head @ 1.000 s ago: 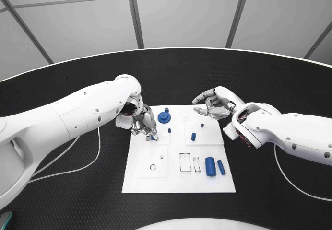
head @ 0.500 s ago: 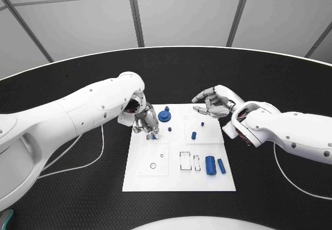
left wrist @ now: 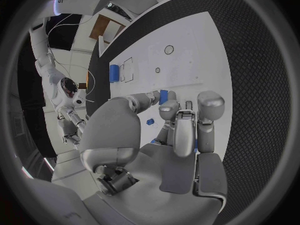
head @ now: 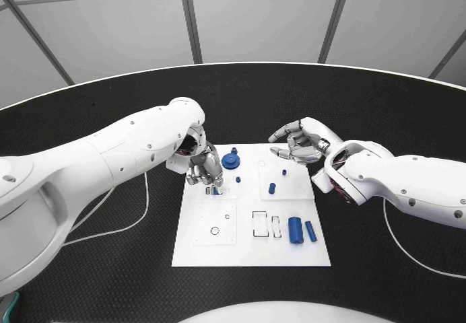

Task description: Assemble the parts on the task board

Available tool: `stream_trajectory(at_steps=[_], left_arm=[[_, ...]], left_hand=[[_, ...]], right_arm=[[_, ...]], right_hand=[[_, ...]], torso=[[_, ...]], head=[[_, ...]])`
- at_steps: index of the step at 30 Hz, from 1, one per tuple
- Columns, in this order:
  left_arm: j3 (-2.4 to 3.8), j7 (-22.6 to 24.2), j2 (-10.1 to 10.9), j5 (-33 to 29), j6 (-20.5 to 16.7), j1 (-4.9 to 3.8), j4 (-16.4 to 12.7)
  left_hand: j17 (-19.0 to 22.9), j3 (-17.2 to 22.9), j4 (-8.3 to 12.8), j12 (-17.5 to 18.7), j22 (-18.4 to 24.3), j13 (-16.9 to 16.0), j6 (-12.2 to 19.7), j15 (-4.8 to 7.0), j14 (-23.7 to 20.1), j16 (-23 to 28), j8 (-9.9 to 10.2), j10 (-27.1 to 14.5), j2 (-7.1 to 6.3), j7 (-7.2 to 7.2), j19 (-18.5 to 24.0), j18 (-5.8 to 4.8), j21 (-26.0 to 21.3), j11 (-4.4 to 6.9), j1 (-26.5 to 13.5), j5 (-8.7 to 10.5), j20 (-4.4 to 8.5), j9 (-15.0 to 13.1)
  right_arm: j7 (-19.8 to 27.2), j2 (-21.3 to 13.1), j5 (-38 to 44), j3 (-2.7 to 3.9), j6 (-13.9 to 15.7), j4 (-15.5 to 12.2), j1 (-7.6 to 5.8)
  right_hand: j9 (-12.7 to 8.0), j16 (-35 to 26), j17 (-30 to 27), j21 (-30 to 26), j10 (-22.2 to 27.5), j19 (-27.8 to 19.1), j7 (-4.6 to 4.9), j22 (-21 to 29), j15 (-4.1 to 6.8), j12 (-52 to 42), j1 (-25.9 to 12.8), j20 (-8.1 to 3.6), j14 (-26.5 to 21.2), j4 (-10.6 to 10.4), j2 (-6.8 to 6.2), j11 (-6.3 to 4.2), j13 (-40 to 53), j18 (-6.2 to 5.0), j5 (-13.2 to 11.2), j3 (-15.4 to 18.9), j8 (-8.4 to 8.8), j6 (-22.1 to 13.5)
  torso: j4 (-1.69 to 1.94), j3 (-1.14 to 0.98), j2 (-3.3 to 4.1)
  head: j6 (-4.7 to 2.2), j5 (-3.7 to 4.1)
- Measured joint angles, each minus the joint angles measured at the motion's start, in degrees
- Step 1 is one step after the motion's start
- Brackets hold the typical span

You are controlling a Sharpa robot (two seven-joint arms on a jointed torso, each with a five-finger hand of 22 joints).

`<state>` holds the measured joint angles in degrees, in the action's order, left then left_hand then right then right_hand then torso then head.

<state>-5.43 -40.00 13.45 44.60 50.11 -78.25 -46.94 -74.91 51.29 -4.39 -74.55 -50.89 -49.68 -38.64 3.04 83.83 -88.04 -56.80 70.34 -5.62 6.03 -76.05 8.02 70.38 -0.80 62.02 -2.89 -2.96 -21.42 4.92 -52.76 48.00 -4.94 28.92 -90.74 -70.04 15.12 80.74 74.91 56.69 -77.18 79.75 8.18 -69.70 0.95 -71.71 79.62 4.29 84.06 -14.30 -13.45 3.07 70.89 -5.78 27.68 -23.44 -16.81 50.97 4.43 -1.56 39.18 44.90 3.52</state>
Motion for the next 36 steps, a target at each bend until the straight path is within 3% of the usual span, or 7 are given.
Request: stream_trajectory(at_steps=[13,24,36], left_arm=[[-0.02,0.0,-1.2,0.59,1.13,0.04,2.21],[-0.05,0.0,-1.97,1.3,-0.3,0.13,3.55],[-0.07,0.0,-2.57,1.5,-0.42,0.22,4.09]], left_hand=[[0.0,-0.38,0.38,-0.71,-0.13,-1.86,-0.2,0.0,0.0,0.0,0.65,1.03,0.22,0.19,-0.19,0.0,0.0,0.01,0.23,0.03,0.19,0.09],[0.0,-0.54,0.54,-1.03,-0.21,-2.32,-0.3,0.0,0.0,0.0,0.91,1.02,0.46,0.09,-0.19,0.0,0.0,0.0,0.0,0.12,0.19,0.07],[0.0,-0.54,0.54,-1.06,-0.27,-2.94,-0.51,0.0,0.0,0.0,1.29,1.43,0.48,0.28,-0.19,0.0,0.19,0.01,0.02,0.35,0.19,0.04]], right_arm=[[-0.18,-0.29,0.0,0.0,0.31,-0.47,-0.01],[-0.25,-0.38,0.01,0.01,0.42,-0.8,-0.01],[-0.23,-0.36,0.01,0.01,0.44,-0.91,-0.01]], right_hand=[[-0.05,0.0,-0.01,0.0,0.0,0.0,0.0,-0.01,0.0,0.0,0.0,0.0,0.0,0.16,0.0,0.0,-0.01,0.0,0.0,-0.16,0.0,0.0],[-0.04,0.0,-0.01,0.0,0.0,0.0,0.0,-0.05,0.0,0.0,0.0,0.0,0.0,0.23,0.0,0.0,-0.01,0.0,0.0,-0.23,0.0,0.0],[-0.03,0.0,0.03,0.0,0.0,0.0,0.0,-0.04,0.0,0.0,0.0,0.0,0.0,0.23,0.0,0.0,-0.01,0.0,0.0,-0.23,0.0,0.0]], torso=[[-0.02,0.02,0.08],[-0.05,-0.12,0.2],[-0.05,-0.12,0.12]], head=[[0.38,0.25],[0.71,0.36],[1.12,0.45]])
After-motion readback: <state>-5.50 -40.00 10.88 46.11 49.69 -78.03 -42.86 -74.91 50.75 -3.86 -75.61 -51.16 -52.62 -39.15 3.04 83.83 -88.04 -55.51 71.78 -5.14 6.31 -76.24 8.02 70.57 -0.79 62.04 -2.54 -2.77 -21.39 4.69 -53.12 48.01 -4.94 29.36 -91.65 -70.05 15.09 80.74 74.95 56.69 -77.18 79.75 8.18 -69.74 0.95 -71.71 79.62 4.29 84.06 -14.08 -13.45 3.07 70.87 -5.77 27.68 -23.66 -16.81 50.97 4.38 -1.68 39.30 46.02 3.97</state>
